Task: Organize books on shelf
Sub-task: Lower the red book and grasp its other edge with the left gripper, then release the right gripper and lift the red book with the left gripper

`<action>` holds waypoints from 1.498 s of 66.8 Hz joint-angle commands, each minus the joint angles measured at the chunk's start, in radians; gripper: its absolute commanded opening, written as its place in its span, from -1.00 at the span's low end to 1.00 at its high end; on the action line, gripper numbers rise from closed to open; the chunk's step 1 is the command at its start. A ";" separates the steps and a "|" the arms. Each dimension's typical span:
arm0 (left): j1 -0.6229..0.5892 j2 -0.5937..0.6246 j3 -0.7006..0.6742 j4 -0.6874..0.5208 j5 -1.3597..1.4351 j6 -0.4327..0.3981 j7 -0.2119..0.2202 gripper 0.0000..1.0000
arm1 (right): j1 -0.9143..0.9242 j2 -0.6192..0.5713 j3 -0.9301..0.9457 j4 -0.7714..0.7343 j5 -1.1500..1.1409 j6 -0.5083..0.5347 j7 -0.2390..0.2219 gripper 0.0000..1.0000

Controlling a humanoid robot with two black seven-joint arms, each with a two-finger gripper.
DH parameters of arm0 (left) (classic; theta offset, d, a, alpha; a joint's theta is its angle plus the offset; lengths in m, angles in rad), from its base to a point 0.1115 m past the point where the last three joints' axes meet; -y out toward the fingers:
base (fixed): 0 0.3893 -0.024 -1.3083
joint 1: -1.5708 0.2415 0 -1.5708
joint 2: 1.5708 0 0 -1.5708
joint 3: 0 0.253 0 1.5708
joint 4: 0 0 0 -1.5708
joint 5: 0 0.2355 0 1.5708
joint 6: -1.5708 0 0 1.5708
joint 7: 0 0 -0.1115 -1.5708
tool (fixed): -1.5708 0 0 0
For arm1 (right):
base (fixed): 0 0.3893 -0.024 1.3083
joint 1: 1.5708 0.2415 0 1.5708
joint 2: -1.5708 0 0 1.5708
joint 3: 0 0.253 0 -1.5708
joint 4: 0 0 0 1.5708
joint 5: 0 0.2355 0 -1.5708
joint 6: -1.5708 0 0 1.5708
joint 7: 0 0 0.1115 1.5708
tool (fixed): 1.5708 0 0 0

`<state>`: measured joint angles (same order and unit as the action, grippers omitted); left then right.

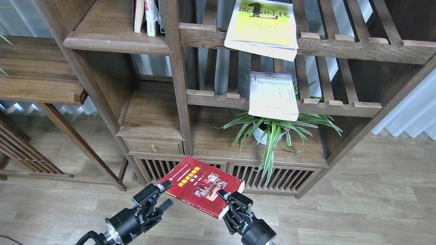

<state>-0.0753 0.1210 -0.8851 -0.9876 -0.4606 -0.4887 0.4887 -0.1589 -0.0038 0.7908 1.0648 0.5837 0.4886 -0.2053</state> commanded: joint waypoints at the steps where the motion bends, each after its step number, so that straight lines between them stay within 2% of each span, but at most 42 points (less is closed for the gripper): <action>1: -0.009 -0.053 0.000 0.029 0.005 0.000 0.000 1.00 | -0.007 0.001 -0.016 0.000 -0.005 0.000 0.000 -0.85; 13: -0.017 -0.106 -0.014 0.041 0.005 0.000 0.000 1.00 | -0.011 0.001 -0.021 0.000 -0.007 0.000 0.000 -0.84; 29: -0.012 -0.109 0.000 0.043 0.006 0.000 0.000 0.78 | -0.022 -0.002 -0.019 0.000 -0.012 0.000 0.000 -0.84; 39: -0.006 -0.112 0.000 0.056 0.005 0.000 0.000 0.50 | -0.022 -0.004 -0.021 0.000 -0.012 0.000 0.000 -0.84; 51: 0.003 -0.115 0.002 0.055 -0.003 0.000 0.000 -0.11 | -0.025 -0.004 -0.021 0.000 -0.013 0.000 -0.002 -0.84; 56: 0.005 -0.116 0.002 0.055 -0.003 0.000 0.000 -0.29 | -0.027 -0.005 -0.019 0.000 -0.013 0.000 -0.002 -0.84; 73: 0.009 -0.116 0.003 0.055 0.000 0.000 -0.001 -0.55 | -0.028 -0.013 -0.019 0.000 -0.013 0.000 -0.002 -0.83; 74: 0.012 -0.116 0.003 0.055 0.000 0.000 -0.010 -0.64 | -0.028 -0.013 -0.019 0.000 -0.013 0.000 -0.002 -0.83; 80: 0.015 -0.116 0.005 0.053 -0.001 0.000 -0.029 -0.80 | -0.028 -0.013 -0.019 0.000 -0.013 0.000 -0.002 -0.83; 100: 0.012 -0.115 -0.014 0.044 0.005 0.000 -0.053 -0.88 | -0.028 -0.015 -0.018 0.000 -0.015 0.000 -0.002 -0.77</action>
<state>-0.0622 0.0043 -0.8866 -0.9389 -0.4576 -0.4887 0.4517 -0.1869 -0.0177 0.7728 1.0645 0.5707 0.4885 -0.2071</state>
